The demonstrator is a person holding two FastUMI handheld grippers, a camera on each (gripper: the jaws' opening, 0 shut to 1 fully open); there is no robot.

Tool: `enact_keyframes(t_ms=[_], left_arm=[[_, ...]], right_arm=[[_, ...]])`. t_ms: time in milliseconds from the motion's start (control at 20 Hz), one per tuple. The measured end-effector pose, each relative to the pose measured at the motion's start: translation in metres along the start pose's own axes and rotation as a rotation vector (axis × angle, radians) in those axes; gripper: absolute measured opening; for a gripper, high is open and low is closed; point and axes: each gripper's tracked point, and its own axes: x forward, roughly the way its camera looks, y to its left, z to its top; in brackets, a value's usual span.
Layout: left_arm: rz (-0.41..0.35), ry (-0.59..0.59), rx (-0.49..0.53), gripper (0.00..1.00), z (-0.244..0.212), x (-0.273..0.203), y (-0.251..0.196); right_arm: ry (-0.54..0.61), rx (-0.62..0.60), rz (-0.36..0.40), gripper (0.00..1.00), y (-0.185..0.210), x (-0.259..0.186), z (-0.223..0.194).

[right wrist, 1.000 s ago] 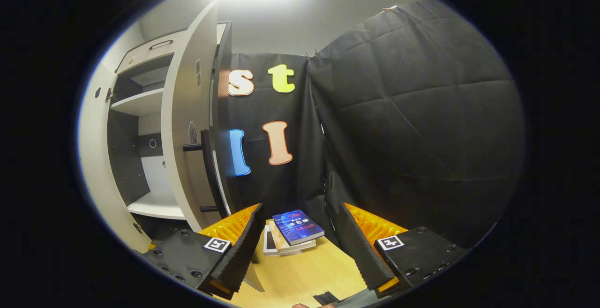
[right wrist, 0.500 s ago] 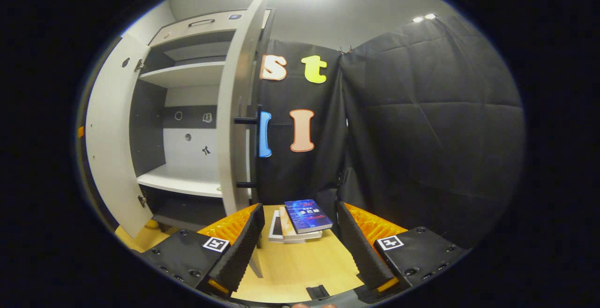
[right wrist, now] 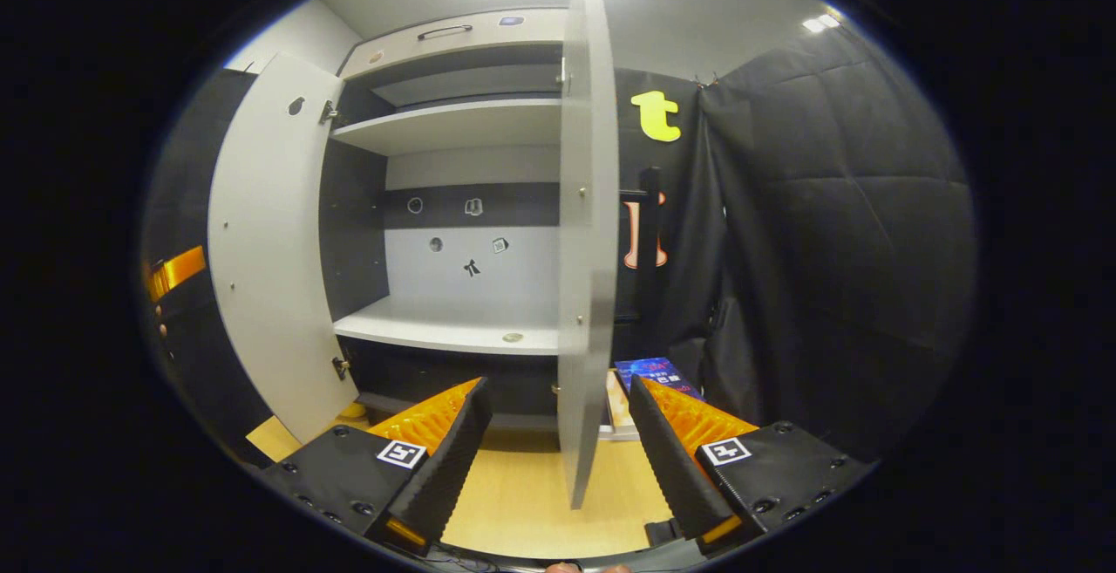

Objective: Open the right door of the double-door shoe cabinet with the right hand, and open the left door with the left hand.

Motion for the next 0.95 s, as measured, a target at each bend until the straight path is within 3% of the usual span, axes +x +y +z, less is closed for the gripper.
enact_keyframes(t_ms=[250, 450, 950], left_arm=[[-0.018, 0.066, 0.005, 0.94, -0.020, -0.007, -0.011], [-0.016, 0.073, -0.012, 0.95, -0.022, -0.009, -0.010], [0.048, 0.065, -0.048, 0.94, -0.034, -0.004, 0.005]], right_arm=[[-0.083, 0.075, 0.051, 0.98, 0.042, 0.006, 0.017], [-0.115, 0.058, 0.111, 0.98, 0.067, 0.010, 0.029], [-0.131, 0.122, -0.004, 0.98, 0.049, -0.002, 0.023]])
